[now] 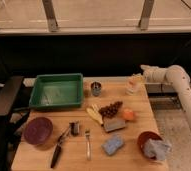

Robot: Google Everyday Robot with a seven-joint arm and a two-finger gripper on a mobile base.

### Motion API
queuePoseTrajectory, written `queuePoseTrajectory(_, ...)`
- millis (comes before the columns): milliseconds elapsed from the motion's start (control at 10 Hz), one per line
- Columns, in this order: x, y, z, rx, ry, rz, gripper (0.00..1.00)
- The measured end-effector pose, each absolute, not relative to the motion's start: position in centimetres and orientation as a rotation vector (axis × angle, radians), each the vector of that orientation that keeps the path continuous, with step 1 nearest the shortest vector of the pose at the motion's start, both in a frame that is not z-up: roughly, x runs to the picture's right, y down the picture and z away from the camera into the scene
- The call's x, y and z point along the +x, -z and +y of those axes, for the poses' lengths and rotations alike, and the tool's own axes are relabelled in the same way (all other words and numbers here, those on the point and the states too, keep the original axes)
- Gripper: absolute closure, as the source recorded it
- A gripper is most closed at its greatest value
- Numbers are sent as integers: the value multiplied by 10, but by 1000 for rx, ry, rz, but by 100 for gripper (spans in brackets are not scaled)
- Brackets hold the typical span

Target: Place pepper in paper cup

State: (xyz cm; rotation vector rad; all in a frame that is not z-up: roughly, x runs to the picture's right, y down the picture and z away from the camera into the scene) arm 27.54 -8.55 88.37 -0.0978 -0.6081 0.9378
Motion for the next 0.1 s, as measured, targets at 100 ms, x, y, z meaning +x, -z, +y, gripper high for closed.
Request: queuePoseTrajectory(100,276,-883,-86,-96,-939,-608,25)
